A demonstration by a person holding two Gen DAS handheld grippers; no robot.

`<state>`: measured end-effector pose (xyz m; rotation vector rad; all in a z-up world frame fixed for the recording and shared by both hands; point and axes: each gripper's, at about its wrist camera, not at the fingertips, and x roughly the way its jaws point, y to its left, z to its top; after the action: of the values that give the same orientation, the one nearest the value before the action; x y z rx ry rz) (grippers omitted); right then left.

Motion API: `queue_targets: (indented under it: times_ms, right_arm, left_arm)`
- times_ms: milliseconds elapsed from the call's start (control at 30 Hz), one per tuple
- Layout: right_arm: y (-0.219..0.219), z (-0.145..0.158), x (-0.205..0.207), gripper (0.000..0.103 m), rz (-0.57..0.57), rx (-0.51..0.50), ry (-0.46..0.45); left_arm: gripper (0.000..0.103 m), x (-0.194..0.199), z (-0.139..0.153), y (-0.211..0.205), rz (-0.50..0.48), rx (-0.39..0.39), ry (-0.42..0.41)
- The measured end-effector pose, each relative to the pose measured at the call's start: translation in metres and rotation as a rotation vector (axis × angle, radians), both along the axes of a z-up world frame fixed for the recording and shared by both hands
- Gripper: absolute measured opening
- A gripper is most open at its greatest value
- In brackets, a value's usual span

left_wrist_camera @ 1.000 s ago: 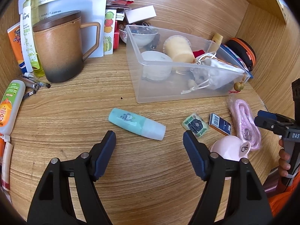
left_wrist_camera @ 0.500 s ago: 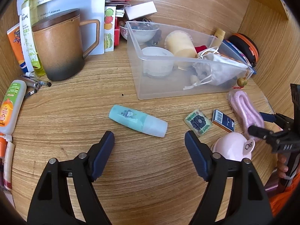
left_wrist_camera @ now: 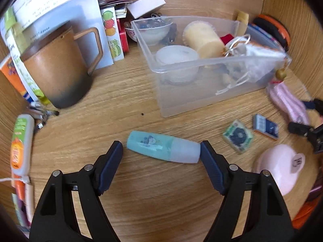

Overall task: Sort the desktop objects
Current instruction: 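Grasp the light-blue tube with the left gripper while the right grasps the pink rope bag, then carry the light-blue tube and pink rope bag over the clear bin with both grippers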

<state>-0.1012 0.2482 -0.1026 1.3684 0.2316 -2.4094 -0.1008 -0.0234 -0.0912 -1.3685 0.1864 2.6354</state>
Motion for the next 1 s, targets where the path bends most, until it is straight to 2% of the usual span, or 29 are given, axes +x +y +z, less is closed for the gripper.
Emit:
queue_targets:
  times_ms: [200,300,467,667,867,1000]
  right_arm:
    - [-0.005,-0.001,-0.008,0.102,0.034,0.023,0.013]
    - [-0.005,-0.001,-0.009,0.100,0.039,0.033,0.024]
    - [-0.012,0.001,-0.009,0.080,0.055,0.023,0.047]
    - [-0.009,0.004,-0.008,0.068,0.051,-0.010,0.051]
    - [0.005,0.008,-0.002,0.062,0.009,-0.063,0.042]
    - [0.014,0.011,0.006,0.061,-0.012,-0.084,0.042]
  left_arm:
    - [0.078,-0.002,0.000,0.001,-0.019,-0.031,0.016]
    - [0.074,-0.001,0.001,0.001,-0.001,-0.039,0.035]
    - [0.073,0.000,0.001,0.000,0.011,-0.036,0.045]
    - [0.073,0.001,0.002,0.005,0.021,-0.056,0.062]
    - [0.073,0.005,0.006,0.005,0.022,-0.058,0.082]
    - [0.072,0.010,0.014,0.003,0.036,-0.023,0.107]
